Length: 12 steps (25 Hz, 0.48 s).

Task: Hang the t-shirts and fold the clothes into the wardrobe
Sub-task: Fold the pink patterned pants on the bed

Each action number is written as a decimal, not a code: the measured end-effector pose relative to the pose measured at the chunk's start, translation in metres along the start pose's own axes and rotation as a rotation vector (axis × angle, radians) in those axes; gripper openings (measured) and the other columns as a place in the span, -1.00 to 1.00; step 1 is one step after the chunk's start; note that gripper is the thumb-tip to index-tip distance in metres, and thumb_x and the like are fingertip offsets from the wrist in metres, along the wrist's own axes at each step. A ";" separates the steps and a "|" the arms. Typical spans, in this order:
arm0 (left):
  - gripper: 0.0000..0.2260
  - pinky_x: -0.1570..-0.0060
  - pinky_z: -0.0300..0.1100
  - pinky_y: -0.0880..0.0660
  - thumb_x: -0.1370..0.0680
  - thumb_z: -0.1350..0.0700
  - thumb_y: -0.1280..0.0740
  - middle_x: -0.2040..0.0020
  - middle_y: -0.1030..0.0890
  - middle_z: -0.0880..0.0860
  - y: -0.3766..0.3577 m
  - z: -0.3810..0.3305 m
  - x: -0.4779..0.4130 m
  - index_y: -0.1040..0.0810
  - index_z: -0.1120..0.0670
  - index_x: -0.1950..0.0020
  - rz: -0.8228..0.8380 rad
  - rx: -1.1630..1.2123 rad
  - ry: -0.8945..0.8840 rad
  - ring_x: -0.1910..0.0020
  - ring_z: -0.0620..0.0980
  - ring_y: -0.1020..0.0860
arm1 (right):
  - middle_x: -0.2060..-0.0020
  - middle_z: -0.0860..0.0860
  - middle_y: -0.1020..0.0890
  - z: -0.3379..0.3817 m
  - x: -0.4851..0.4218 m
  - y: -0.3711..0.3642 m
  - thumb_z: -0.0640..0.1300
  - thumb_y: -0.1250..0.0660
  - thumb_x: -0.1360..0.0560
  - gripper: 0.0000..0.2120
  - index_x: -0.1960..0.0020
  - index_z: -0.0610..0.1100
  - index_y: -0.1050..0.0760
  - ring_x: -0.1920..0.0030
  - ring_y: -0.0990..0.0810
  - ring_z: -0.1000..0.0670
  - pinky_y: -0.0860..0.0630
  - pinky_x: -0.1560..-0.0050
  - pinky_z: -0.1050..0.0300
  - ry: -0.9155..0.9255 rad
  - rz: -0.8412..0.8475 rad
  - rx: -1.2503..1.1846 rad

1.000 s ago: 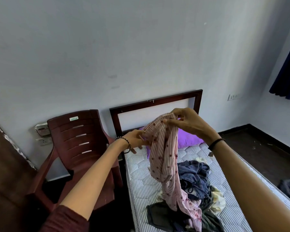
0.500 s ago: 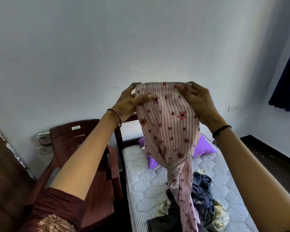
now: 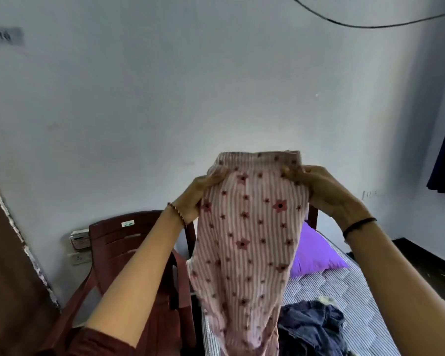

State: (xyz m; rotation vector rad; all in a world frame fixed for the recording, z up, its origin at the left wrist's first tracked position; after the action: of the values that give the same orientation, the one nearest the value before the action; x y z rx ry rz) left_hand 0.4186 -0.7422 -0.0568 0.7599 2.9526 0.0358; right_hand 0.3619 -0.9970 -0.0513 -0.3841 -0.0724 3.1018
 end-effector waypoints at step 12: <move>-0.64 -0.01 -0.12 -0.57 -0.47 -0.12 -0.42 0.03 -0.69 0.14 0.012 0.020 0.020 -0.66 0.18 -0.01 -0.041 -0.133 0.075 0.07 0.09 -0.65 | 0.22 -0.16 -0.63 -0.024 0.009 -0.007 0.16 -0.44 -0.53 -0.59 0.24 -0.18 -0.57 0.25 -0.59 -0.07 -0.50 0.16 0.09 -0.123 -0.083 0.054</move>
State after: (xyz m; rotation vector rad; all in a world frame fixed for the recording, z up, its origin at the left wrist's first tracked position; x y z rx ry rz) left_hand 0.4088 -0.7222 -0.0776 0.6949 2.9980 0.2600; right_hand 0.3592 -0.9891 -0.0765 -0.1843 -0.0059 3.0352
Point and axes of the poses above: each hand's wrist, its own x-axis away from the middle knuckle, its own y-axis out of the back of the hand, z = x × y, the point moved 5 cm from there along -x, towards the middle knuckle
